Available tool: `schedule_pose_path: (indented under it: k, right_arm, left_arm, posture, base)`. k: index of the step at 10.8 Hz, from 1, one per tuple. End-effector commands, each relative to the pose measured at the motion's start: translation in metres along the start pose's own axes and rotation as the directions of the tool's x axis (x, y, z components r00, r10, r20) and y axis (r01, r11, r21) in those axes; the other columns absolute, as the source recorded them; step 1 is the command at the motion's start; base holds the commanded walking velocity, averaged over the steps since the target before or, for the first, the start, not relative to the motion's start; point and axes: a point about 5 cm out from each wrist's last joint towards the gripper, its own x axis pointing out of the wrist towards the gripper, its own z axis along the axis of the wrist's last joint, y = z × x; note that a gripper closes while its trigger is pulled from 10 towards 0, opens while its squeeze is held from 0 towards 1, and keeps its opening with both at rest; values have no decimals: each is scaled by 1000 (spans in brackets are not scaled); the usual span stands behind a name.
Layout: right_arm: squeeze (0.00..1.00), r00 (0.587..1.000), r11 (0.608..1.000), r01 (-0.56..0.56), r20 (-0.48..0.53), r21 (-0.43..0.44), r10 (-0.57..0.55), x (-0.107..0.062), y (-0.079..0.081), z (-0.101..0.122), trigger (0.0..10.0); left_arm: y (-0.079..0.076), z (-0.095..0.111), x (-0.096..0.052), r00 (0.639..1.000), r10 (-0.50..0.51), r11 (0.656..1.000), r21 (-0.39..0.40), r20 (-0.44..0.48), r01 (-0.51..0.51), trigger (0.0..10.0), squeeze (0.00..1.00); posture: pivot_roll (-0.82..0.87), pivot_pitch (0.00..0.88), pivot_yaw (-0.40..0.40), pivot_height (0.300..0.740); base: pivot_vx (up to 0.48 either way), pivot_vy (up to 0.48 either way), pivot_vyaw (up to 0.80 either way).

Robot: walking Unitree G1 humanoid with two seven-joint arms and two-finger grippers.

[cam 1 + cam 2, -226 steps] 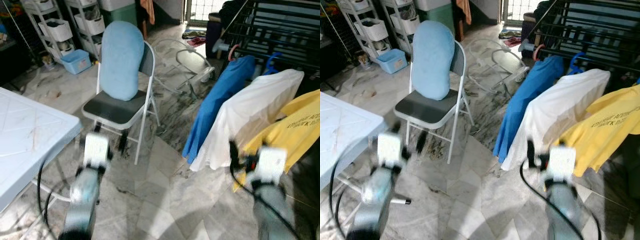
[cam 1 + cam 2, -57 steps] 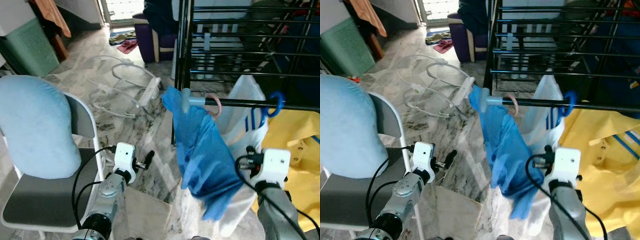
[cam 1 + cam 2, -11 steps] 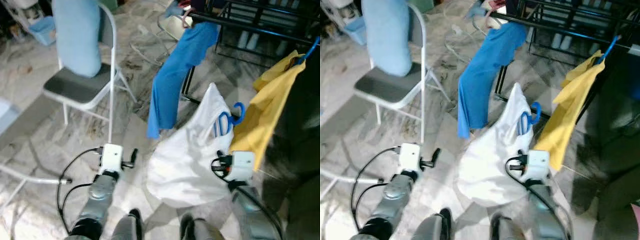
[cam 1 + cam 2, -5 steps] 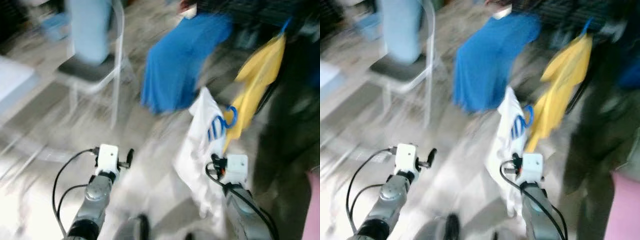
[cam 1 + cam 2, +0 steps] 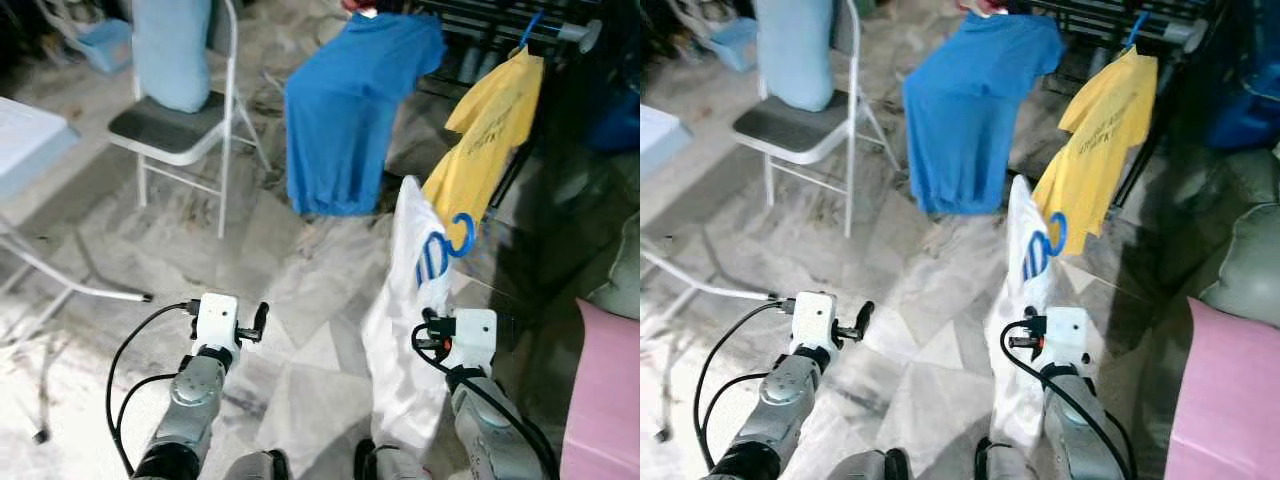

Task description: Hang hanger

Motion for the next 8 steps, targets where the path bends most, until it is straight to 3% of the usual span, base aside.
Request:
schedule_pose_path:
  k: [1, 2, 3, 8]
  right_arm:
    - [0, 999, 1000, -10, 48, 3, 9, 2, 1, 10, 10000]
    - [0, 996, 999, -33, 79, -17, 34, 2, 5, 15, 10000]
    - [0, 990, 996, -75, 113, -37, 79, 3, 13, 22, 10000]
    - [0, 980, 988, -136, 136, -68, 145, 5, 18, 33, 10000]
  left_arm:
    - [1, 0, -1, 1000, 5, 1000, 14, -2, -5, 10000, 0]
    - [2, 2, -1, 999, 32, 999, 23, 12, -32, 10000, 0]
    - [8, 7, 0, 997, 72, 997, 33, 39, -73, 10000, 0]
    - [-1, 11, 1, 997, 39, 999, 31, 67, -41, 10000, 0]
  posture:
    - [-52, 196, 54, 740]
    - [-47, 198, 52, 740]
    - [-44, 199, 44, 740]
    - [-36, 189, 22, 740]
  base:
    - [0, 0, 0]
    - [0, 0, 0]
    - [0, 0, 800]
    - [0, 0, 800]
